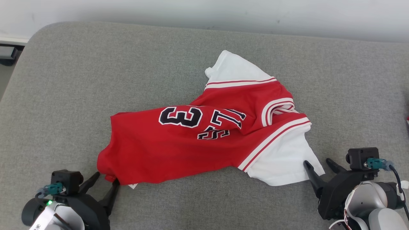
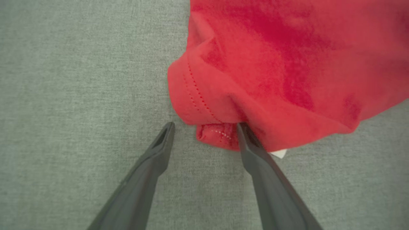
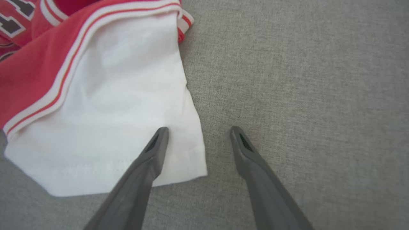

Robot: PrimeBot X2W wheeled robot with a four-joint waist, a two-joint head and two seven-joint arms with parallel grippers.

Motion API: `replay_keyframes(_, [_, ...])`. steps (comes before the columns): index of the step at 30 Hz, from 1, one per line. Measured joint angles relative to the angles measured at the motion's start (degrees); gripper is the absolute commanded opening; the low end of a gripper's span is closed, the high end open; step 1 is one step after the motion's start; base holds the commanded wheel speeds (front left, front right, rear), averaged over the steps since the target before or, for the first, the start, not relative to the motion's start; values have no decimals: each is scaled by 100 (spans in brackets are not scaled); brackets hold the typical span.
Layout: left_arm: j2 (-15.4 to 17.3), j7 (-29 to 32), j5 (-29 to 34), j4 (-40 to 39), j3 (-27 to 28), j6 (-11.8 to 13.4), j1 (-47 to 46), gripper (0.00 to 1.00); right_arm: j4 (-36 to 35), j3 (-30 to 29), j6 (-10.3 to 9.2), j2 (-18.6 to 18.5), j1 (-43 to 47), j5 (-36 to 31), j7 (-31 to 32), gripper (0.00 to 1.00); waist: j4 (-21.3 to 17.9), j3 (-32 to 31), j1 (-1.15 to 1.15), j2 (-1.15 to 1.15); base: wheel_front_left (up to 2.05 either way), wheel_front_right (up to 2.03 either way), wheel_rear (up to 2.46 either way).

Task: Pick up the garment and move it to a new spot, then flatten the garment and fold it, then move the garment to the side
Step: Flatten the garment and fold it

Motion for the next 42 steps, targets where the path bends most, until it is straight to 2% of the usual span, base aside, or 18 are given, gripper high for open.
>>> replay_keyframes(3, [3,-1,0,-8,-46,-46,-24,100,-64,27,-3,-5,32,-3,110,100,4,11,0,0,0,0,0])
replay_keyframes(4, [9,-1,0,-15,-63,-56,-25,90,-97,35,-3,-4,49,-16,138,100,5,17,0,0,0,0,0])
replay_keyframes(5, [15,-1,0,-24,-77,-93,-29,78,-134,38,-3,-5,69,-18,157,94,6,24,0,0,0,0,0])
replay_keyframes(6, [19,-1,0,-35,-91,-97,-37,59,-171,43,-3,-5,92,-18,178,79,8,31,0,0,0,0,0])
replay_keyframes(7, [21,-3,-1,-46,-99,-99,-43,48,-201,52,-4,-5,114,-18,192,65,8,35,0,0,0,0,0])
replay_keyframes(8, [22,-5,-2,-52,-107,-100,-43,42,-221,58,-4,-5,125,-18,202,48,6,37,0,0,0,0,0])
replay_keyframes(10, [27,-21,-3,-73,-134,-137,-44,28,-253,73,-4,-5,136,-18,241,36,6,37,0,0,0,0,0])
replay_keyframes(11, [24,-46,-5,-89,-148,-143,-44,28,-265,81,-4,-5,149,-18,245,36,8,35,0,0,0,0,0])
replay_keyframes(12, [22,-47,-7,-98,-162,-146,-46,4,-274,91,-4,-4,162,-16,250,20,10,31,0,0,0,0,0])
replay_keyframes(13, [22,-48,-7,-107,-171,-148,-46,0,-283,102,-4,-3,171,-16,270,0,12,26,0,0,0,0,0])
replay_keyframes(15, [24,-49,-11,-112,-163,-132,-46,0,-311,124,-4,0,193,-16,254,0,15,11,0,0,0,0,0])
replay_keyframes(20, [71,-278,-143,-244,94,144,-2,0,-393,64,-4,4,233,76,-22,0,15,-44,0,0,0,0,0])
replay_keyframes(28, [190,-655,-357,-962,604,501,228,0,-573,-236,-4,2,114,648,-286,0,53,-167,0,0,0,0,0])
replay_keyframes(35, [288,-762,-542,-1767,893,670,368,0,-777,-366,-4,5,-99,1547,-541,0,51,-280,0,0,0,0,0])
replay_keyframes(42, [286,-514,-555,-2340,867,759,107,0,-1222,-360,-4,4,-483,2336,-872,0,-2,-322,0,0,0,0,0])
